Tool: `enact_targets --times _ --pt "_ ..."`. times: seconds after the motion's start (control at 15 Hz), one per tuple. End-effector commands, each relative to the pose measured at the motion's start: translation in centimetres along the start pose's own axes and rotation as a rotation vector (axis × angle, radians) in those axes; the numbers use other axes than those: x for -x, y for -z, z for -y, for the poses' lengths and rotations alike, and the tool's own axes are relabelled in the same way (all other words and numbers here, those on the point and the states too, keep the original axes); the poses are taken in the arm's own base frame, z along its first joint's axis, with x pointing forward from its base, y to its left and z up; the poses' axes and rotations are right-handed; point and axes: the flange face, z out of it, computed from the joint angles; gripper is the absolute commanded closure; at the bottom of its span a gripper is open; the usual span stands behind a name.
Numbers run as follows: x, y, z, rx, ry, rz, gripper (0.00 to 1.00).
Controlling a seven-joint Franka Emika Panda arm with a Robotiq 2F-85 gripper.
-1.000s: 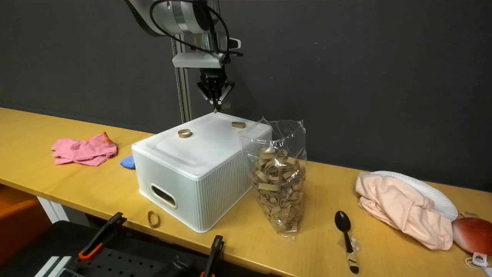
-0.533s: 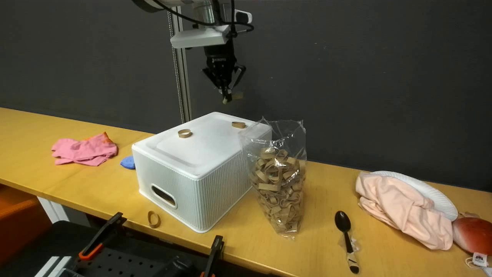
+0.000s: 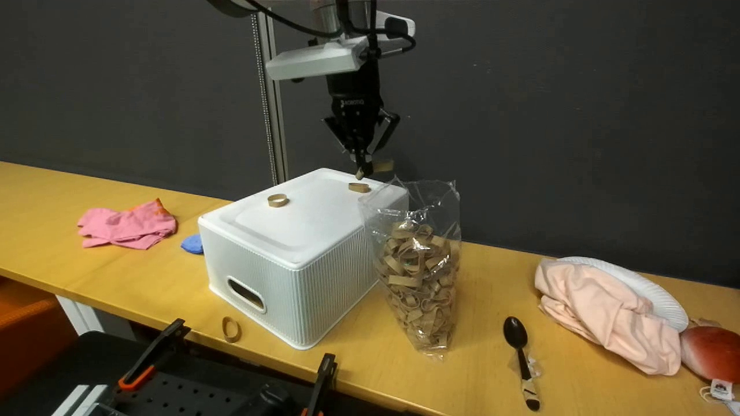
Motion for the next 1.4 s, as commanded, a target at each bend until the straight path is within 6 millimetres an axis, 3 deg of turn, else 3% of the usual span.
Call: enact_targets --times 0.0,0.33,0.67,1.13,1.27,1.33 --pt "2.3 0.7 -2.1 0.032 -0.050 -0.002 0.99" --pt "3.2 -0.1 -4.7 0.036 -0.103 0.003 0.99" --pt "1.9 -1.7 -7.2 0.026 -0.159 0.002 0.99" --pt "0.3 -4.6 -7.0 0.025 -0.162 0.018 0.99" --pt "0.2 -4.6 -6.9 0.024 -0.162 0.013 0.69" --pt "0.2 -4.4 -6.9 0.022 -0.163 0.013 0.63"
